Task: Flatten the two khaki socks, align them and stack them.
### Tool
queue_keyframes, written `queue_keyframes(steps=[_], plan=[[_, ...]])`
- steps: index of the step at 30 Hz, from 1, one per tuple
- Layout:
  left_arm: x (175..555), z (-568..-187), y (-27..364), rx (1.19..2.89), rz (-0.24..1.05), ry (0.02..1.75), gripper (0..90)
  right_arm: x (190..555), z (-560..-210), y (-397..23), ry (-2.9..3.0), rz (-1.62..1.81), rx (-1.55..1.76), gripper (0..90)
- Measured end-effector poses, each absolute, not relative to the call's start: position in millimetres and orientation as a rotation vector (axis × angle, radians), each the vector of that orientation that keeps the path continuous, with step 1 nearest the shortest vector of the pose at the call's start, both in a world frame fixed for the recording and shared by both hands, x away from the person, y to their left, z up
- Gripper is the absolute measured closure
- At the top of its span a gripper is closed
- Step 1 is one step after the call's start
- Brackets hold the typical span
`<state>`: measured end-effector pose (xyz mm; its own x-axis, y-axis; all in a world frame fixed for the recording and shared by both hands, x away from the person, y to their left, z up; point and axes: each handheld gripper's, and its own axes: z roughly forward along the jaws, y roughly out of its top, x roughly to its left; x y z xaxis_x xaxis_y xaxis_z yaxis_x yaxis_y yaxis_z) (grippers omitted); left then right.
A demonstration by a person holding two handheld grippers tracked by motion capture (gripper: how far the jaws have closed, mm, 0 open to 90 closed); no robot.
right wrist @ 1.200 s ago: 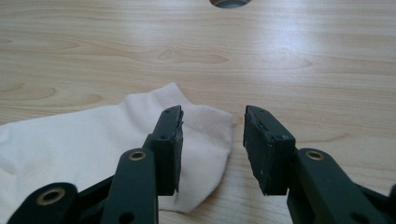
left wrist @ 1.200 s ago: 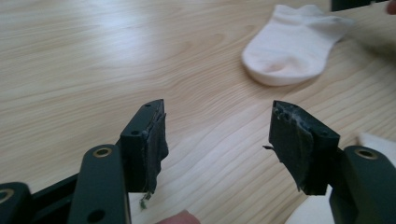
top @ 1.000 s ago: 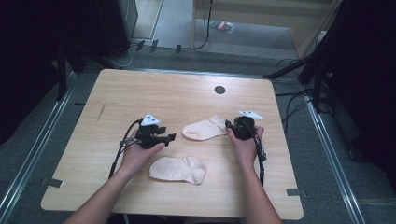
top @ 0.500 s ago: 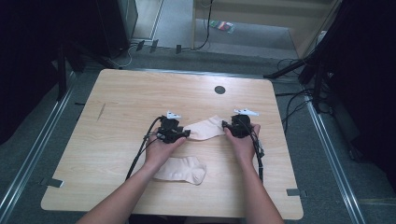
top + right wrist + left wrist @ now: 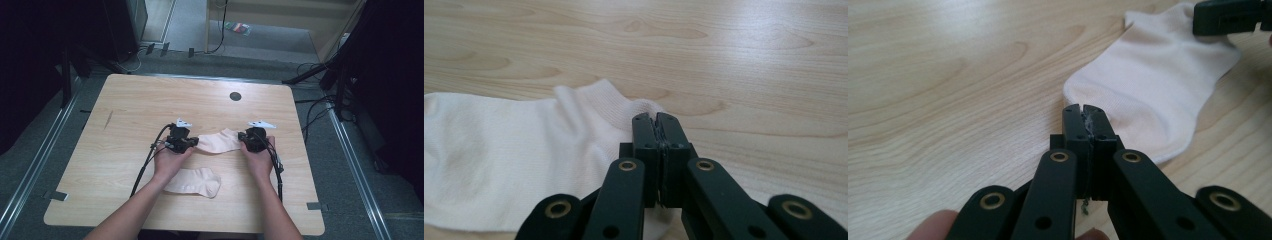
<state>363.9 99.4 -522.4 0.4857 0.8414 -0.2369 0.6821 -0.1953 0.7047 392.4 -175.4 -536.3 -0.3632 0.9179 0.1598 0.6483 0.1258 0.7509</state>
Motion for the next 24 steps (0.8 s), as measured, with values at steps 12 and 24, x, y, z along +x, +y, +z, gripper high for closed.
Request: queue_keyframes(steps=[12, 24], plan=[[335, -504, 142, 1.834, 0.29, 1.214, 90.0, 353, -509, -168, 2.021, 1.272, 1.47, 89.2], [290, -489, 181, 1.811, 0.273, 1.103, 90.0, 303, -499, -152, 2.006, 1.341, 1.425, 89.2]])
